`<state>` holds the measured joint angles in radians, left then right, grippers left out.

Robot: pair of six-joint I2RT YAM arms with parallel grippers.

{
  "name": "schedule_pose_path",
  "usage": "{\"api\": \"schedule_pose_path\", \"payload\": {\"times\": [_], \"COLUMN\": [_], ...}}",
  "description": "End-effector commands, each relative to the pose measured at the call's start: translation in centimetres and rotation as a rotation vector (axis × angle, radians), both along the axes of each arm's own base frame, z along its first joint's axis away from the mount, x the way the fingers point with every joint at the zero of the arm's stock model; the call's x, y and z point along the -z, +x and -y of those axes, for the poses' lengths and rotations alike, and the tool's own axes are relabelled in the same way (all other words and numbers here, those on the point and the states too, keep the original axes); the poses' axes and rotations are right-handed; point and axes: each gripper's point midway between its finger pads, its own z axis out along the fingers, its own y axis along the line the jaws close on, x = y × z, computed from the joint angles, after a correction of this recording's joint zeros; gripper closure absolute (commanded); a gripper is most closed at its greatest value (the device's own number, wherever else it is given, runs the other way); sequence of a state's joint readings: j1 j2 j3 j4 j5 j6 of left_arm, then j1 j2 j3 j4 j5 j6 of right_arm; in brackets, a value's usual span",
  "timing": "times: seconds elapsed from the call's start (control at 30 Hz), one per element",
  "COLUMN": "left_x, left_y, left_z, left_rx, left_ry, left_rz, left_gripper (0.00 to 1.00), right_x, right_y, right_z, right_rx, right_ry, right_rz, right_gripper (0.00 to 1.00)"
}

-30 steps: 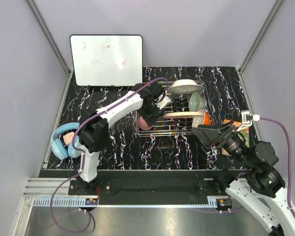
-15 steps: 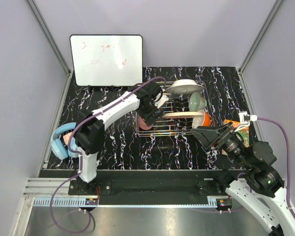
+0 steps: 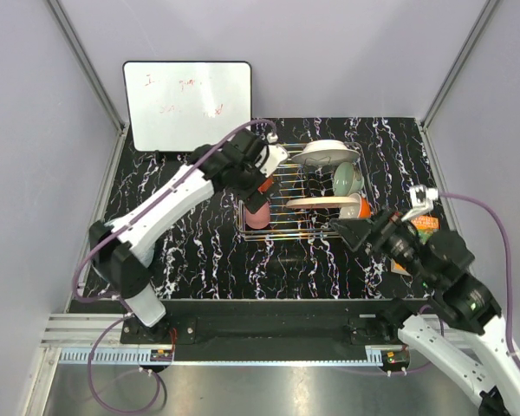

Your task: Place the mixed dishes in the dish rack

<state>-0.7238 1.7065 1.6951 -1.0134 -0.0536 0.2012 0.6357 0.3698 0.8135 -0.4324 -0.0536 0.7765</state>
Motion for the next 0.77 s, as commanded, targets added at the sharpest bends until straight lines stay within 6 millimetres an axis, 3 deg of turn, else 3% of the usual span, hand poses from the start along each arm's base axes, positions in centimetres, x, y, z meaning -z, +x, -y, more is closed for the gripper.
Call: {"api": "schedule_pose_path", "payload": {"times": [0.0, 0.03, 0.07, 0.13, 0.17, 0.2, 0.23, 0.27, 0.33, 0.37, 0.43, 0.47, 0.53, 0.57, 0.63, 0.67, 0.73], "left_x": [-7.5, -8.4, -9.7, -11.0, -11.2, -11.4, -12.9, -11.6, -12.3, -10.8, -11.8, -10.7, -11.1, -9.8, -10.0, -8.7, -8.7], "left_y": [-1.2, -1.5, -2.4, -2.3, -3.5, -3.4, -4.1, -4.5, -6.0, -6.4, -7.2, -7.5, -8.3, -8.5, -9.2, -9.2, -9.3], "left_z": [-2.3, -2.8, -3.9, -5.8, -7.3, -8.9, -10.2, -11.3, -12.9, -13.5, -15.2, -15.4, -15.8, -15.8, -15.8, -15.7, -15.7], "left_rx": [-0.038, -0.043, -0.049, -0.080, -0.092, -0.116, -0.130, -0.143, -0.124, -0.128, -0.175, -0.185, -0.195, -0.198, -0.202, -0.204, -0.217], "left_ry": [-0.112, -0.138, -0.177, -0.245, -0.267, -0.269, -0.301, -0.280, -0.298, -0.274, -0.294, -0.291, -0.343, -0.343, -0.393, -0.388, -0.418], "left_rz": [0.169, 0.190, 0.222, 0.269, 0.298, 0.325, 0.392, 0.385, 0.455, 0.451, 0.537, 0.527, 0.578, 0.562, 0.602, 0.586, 0.598], "left_gripper": [0.01, 0.01, 0.01, 0.01, 0.01, 0.01, 0.01, 0.01, 0.01, 0.01, 0.01, 0.01, 0.01, 0.01, 0.01, 0.01, 0.01], "right_x": [2.5, 3.6, 3.5, 4.1, 3.7, 3.6, 3.4, 3.0, 2.7, 2.4, 2.4, 2.4, 2.5, 2.6, 2.5, 2.4, 1.9], "right_y": [3.4, 4.6, 4.7, 5.7, 5.9, 6.2, 6.3, 6.5, 6.5, 6.5, 6.4, 6.4, 6.3, 6.2, 6.1, 6.0, 5.8], "right_z": [2.4, 2.6, 3.2, 3.3, 3.5, 3.7, 3.6, 3.5, 3.4, 3.3, 3.0, 2.8, 2.3, 2.2, 1.8, 1.8, 1.9], "right_rx": [0.181, 0.215, 0.228, 0.249, 0.256, 0.272, 0.272, 0.274, 0.269, 0.265, 0.247, 0.240, 0.210, 0.202, 0.177, 0.174, 0.169], "right_ry": [-0.300, -0.381, -0.441, -0.512, -0.528, -0.534, -0.534, -0.525, -0.517, -0.512, -0.509, -0.507, -0.504, -0.504, -0.504, -0.503, -0.498], "right_rz": [-0.132, -0.172, -0.182, -0.202, -0.192, -0.190, -0.183, -0.168, -0.153, -0.144, -0.140, -0.139, -0.140, -0.143, -0.136, -0.131, -0.117], "right_gripper": [0.00, 0.00, 0.00, 0.00, 0.00, 0.00, 0.01, 0.00, 0.00, 0.00, 0.00, 0.00, 0.00, 0.00, 0.00, 0.00, 0.00]}}
